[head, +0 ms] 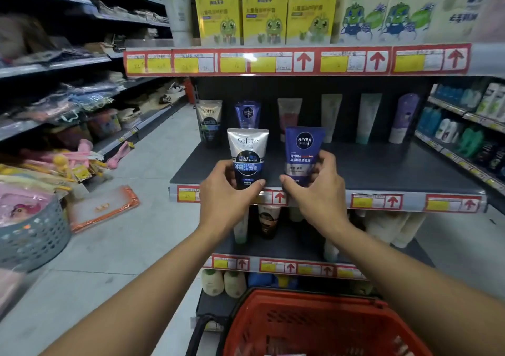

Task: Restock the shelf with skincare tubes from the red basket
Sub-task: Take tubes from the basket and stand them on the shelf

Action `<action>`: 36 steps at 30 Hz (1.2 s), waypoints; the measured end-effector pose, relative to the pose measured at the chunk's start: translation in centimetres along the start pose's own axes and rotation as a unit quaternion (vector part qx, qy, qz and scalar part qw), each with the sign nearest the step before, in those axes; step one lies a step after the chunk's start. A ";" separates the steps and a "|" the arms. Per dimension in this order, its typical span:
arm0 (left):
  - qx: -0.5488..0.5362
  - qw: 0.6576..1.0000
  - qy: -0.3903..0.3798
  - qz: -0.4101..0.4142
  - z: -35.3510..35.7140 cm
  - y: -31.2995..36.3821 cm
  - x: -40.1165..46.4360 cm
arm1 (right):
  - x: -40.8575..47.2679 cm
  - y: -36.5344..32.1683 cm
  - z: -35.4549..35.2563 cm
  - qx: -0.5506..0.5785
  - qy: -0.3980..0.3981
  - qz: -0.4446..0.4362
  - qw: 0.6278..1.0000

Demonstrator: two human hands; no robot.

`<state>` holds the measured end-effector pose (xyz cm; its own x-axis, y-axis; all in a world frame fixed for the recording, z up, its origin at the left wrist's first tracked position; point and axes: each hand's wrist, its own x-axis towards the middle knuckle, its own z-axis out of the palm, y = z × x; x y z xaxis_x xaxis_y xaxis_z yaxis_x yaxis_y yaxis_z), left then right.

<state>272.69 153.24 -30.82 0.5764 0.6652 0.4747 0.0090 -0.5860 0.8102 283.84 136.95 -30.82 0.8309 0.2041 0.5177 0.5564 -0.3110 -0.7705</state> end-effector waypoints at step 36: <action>0.217 0.974 0.006 -0.068 0.5 -1.8 7.0 | 5.2 -0.3 4.4 -0.240 -0.115 0.034 0.963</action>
<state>277.09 158.70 -29.15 0.5367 0.7541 0.3785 0.4303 -0.6305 0.6461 287.98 142.16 -29.50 0.8753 0.3502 0.3334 0.4799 -0.7137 -0.5102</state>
